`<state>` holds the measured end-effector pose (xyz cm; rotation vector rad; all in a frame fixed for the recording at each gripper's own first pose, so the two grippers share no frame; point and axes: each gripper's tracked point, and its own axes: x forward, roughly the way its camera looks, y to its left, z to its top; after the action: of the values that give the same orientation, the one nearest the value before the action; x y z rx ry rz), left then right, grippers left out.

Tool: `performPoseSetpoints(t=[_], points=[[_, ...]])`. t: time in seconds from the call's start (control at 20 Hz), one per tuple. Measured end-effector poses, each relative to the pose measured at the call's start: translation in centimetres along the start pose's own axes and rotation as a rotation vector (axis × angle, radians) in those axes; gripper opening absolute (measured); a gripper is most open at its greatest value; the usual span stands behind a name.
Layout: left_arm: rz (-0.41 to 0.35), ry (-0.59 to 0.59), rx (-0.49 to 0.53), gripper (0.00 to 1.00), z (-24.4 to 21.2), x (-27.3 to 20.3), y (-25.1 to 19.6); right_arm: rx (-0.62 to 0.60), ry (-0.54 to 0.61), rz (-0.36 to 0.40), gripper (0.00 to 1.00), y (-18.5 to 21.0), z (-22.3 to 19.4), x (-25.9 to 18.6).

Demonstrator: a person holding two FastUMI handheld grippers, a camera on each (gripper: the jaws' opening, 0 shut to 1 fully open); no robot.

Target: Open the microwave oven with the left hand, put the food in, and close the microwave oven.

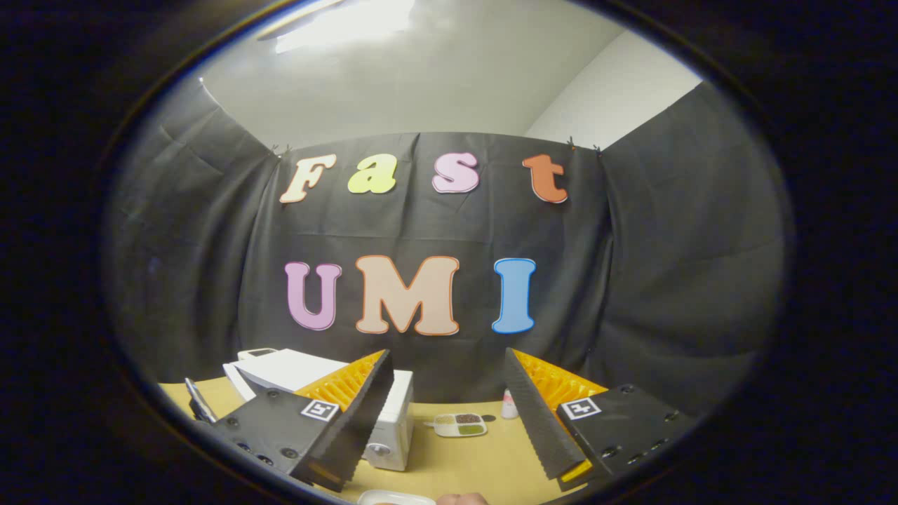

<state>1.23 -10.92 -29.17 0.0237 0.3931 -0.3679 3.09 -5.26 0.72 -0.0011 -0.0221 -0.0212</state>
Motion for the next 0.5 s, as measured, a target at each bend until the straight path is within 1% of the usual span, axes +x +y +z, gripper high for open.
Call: performPoseSetpoints(t=[0.1, 0.15, 0.25, 0.3, 0.35, 0.4, 0.45, 0.5], points=[[0.019, 0.024, -0.004, 0.05, -0.9, -2.0, 0.9, -0.009, 0.008, 0.01, 0.98, 0.6, -0.3, -0.2], [0.035, 0.027, 0.001, 0.12, -1.3, -2.9, 1.5, -0.014, 0.008, 0.014, 0.98, 0.9, -0.4, -0.2], [0.089, 0.046, 0.002, 0.2, -2.1, -4.8, 3.2, -0.019, 0.019, 0.022, 0.98, 1.6, -0.9, -0.4], [0.112, 0.061, -0.008, 0.22, -3.0, -5.3, 4.1, -0.022, 0.022, 0.025, 0.98, 1.9, -1.2, -0.6], [0.123, 0.085, -0.03, 0.27, -3.8, -6.0, 4.8, -0.023, 0.029, 0.027, 0.98, 2.0, -1.5, -0.9], [0.142, 0.099, -0.054, 0.39, -4.2, -6.7, 5.7, -0.02, 0.036, 0.032, 0.98, 2.4, -1.9, -1.0], [0.153, 0.105, -0.08, 0.43, -4.7, -7.4, 6.6, -0.018, 0.046, 0.035, 0.98, 2.7, -2.3, -1.0], [0.165, 0.11, -0.101, 0.5, -4.9, -8.1, 7.2, -0.018, 0.059, 0.039, 0.98, 3.1, -2.7, -1.1]])
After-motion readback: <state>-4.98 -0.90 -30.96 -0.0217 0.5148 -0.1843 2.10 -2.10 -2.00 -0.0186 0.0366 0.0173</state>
